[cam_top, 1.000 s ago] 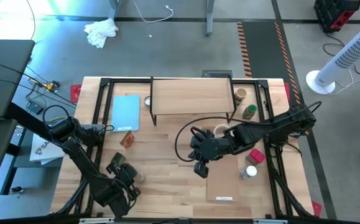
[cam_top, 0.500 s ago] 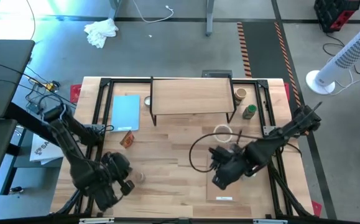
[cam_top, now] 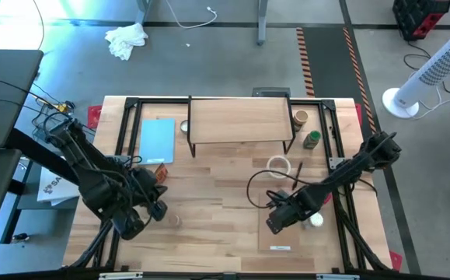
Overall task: Shelf spices
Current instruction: Move the brown cardboard to the center of the table
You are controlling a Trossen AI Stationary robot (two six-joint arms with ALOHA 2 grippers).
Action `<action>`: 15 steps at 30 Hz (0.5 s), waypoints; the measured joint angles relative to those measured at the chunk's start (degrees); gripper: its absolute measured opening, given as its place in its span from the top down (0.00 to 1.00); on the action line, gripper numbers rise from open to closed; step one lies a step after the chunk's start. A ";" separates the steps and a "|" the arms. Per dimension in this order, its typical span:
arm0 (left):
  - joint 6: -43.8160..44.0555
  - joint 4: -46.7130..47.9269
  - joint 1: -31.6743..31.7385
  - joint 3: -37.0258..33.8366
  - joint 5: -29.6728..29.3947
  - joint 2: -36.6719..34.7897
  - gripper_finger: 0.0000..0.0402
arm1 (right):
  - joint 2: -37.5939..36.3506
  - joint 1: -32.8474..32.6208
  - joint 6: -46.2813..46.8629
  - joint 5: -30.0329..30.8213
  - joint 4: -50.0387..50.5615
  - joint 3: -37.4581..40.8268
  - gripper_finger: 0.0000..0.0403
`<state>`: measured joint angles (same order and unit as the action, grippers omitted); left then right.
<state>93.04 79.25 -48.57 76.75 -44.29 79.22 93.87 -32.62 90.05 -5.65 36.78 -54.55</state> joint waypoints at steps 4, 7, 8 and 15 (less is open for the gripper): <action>-0.18 0.11 0.58 0.00 0.37 0.25 1.00 | 0.06 0.63 1.77 0.86 -4.53 2.92 1.00; -0.18 0.12 0.62 0.00 0.48 0.26 1.00 | 0.01 1.90 2.57 1.69 -5.54 4.81 1.00; -0.18 0.19 0.62 0.00 0.46 0.26 1.00 | 0.03 2.49 2.50 2.13 -6.03 5.29 1.00; -0.20 0.37 0.62 0.00 0.20 0.26 1.00 | 0.01 11.70 -5.10 11.79 -14.19 6.83 1.00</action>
<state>92.84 79.63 -47.94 76.75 -44.10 79.48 93.89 -20.92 84.95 6.14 22.59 -47.72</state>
